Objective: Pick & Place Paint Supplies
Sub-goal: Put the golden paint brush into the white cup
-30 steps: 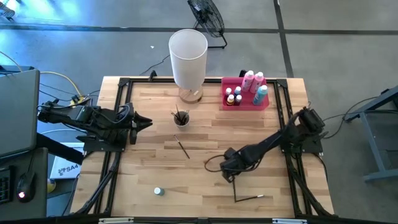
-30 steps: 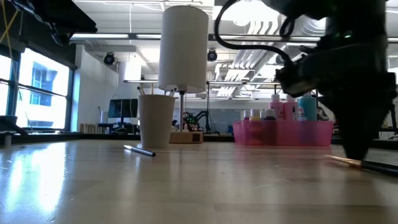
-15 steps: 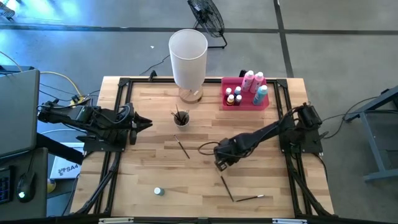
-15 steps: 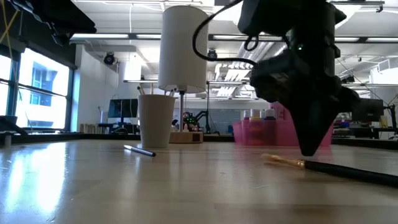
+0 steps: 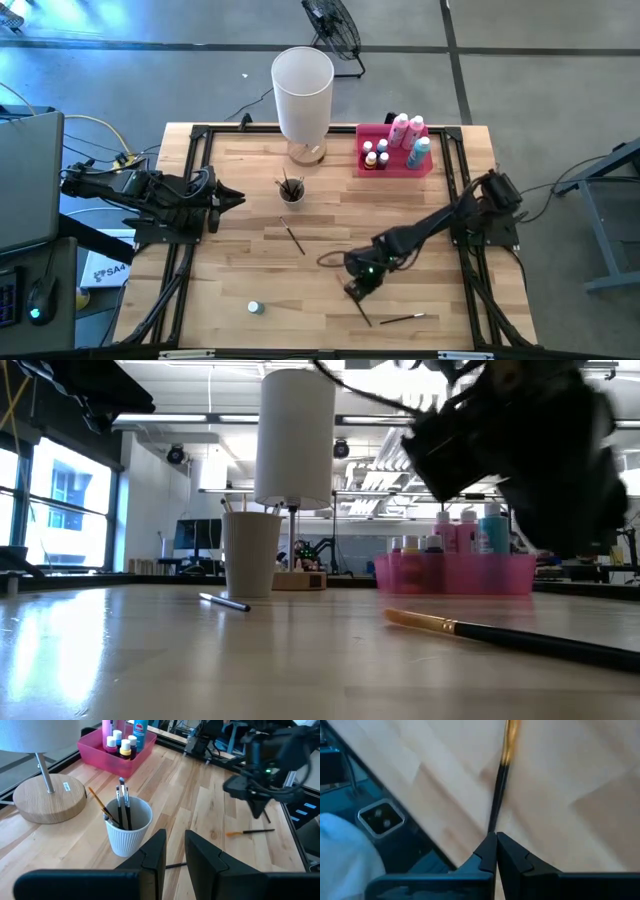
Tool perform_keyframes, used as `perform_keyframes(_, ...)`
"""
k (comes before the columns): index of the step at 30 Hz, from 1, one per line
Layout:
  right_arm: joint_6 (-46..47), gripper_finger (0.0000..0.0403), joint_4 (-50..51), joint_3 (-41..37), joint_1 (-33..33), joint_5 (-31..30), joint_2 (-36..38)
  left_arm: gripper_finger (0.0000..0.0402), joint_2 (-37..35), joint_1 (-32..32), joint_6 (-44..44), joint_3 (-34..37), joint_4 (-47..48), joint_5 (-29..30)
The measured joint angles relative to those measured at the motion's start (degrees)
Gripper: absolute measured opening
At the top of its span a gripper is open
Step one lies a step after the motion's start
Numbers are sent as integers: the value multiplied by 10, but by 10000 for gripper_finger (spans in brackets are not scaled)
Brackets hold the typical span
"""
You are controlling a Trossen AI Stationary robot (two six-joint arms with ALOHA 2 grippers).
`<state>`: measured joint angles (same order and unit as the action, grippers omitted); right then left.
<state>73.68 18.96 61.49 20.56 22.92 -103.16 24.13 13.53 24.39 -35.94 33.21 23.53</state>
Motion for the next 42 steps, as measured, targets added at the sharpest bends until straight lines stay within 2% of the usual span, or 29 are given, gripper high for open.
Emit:
perform_keyframes(4,34,3,-31,0,36,10,-1,70,0,0,0,0,0,0)
perform_keyframes(8,65,3,-80,0,62,-13,-8,70,0,0,-1,0,0,0)
perform_keyframes(13,103,3,-121,1,79,-49,-27,70,0,0,-1,0,0,0)
perform_keyframes(21,132,3,-184,0,91,-63,-85,70,0,0,-1,0,4,0)
perform_keyframes(27,162,3,-138,1,94,-114,-91,70,0,0,-1,0,4,-1)
perform_keyframes(35,145,3,-109,2,87,-118,-86,70,0,0,-1,0,4,-1)
perform_keyframes(42,91,3,18,0,65,-143,-45,70,0,0,-1,0,3,-1)
